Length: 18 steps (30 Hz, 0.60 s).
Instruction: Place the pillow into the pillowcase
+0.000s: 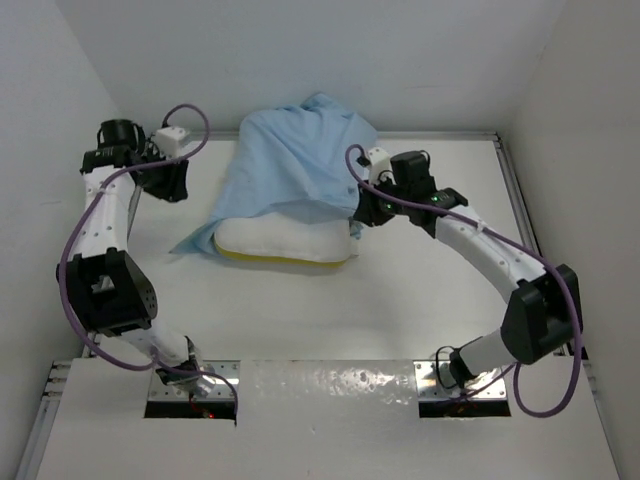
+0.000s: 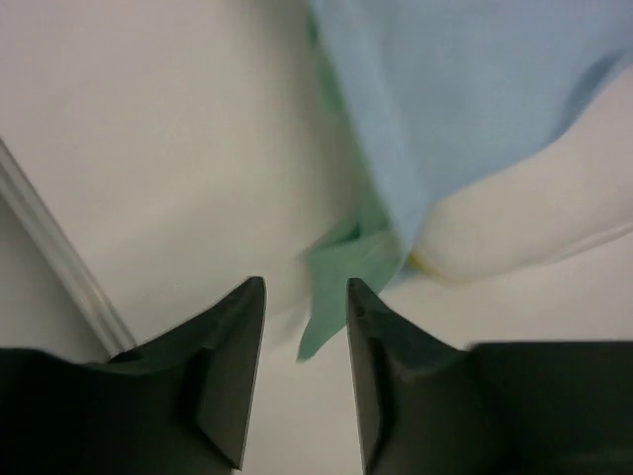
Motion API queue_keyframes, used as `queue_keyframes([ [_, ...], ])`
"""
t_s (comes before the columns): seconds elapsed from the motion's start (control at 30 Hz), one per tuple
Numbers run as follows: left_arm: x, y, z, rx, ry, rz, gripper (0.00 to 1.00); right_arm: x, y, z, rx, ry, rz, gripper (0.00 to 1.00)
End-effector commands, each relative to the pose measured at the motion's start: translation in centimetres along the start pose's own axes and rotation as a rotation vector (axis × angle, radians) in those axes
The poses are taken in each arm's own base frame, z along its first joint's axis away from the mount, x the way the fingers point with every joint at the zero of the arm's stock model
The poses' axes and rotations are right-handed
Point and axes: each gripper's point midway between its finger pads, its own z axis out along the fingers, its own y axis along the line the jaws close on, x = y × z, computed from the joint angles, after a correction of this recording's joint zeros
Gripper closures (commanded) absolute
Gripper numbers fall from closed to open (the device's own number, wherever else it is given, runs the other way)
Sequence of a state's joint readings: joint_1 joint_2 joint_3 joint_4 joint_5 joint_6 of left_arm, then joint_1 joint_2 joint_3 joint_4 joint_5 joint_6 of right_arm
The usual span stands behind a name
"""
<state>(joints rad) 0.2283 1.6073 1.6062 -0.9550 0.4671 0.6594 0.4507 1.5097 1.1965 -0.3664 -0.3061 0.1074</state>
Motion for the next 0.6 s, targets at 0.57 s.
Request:
queue_keyframes([
  [0.57, 16.6, 0.4, 6.0, 0.070, 0.373, -0.014, 0.18, 10.0, -9.0, 9.3, 0.162, 0.025, 0.531, 0.61],
])
